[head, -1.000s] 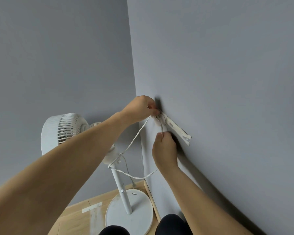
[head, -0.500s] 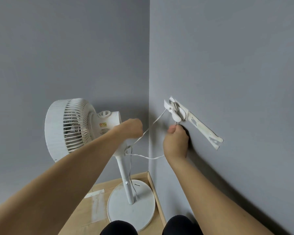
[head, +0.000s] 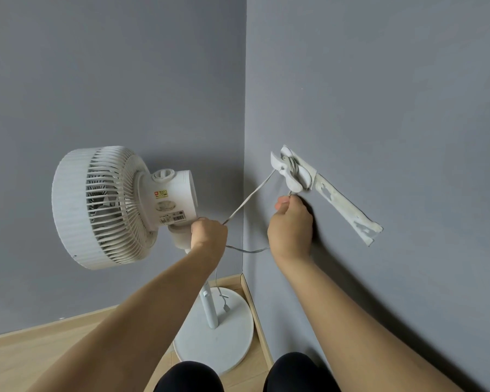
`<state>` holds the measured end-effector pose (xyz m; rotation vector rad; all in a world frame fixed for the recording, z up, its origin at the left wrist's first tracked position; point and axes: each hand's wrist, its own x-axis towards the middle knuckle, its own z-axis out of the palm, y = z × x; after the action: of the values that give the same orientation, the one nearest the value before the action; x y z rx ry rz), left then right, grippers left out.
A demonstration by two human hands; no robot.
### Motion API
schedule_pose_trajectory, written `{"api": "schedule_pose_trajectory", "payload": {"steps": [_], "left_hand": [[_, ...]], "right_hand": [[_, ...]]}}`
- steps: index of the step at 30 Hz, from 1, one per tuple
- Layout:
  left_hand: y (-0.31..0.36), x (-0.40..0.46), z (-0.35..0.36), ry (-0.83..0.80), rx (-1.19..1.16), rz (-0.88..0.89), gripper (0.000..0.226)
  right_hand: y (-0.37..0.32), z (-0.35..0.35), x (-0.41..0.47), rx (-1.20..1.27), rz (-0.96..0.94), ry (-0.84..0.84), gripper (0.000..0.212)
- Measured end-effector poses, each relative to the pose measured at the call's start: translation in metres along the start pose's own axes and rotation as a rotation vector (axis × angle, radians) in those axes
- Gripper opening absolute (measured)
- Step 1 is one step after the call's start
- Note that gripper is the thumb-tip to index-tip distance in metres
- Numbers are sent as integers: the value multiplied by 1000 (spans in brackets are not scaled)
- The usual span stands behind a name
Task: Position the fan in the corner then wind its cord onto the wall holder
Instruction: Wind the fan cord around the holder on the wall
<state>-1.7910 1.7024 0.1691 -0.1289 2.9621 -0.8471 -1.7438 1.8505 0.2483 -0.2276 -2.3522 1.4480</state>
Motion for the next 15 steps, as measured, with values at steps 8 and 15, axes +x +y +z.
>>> {"api": "schedule_pose_trajectory", "payload": {"steps": [8,15], "left_hand": [[-6,-5,2,68,-288,-33,24],[-32,-14,-56,244,-797,-154,8]], "right_hand": [[2,3,-1,14,-14,0,34],[0,3,2,19,-20,-2,32]]}}
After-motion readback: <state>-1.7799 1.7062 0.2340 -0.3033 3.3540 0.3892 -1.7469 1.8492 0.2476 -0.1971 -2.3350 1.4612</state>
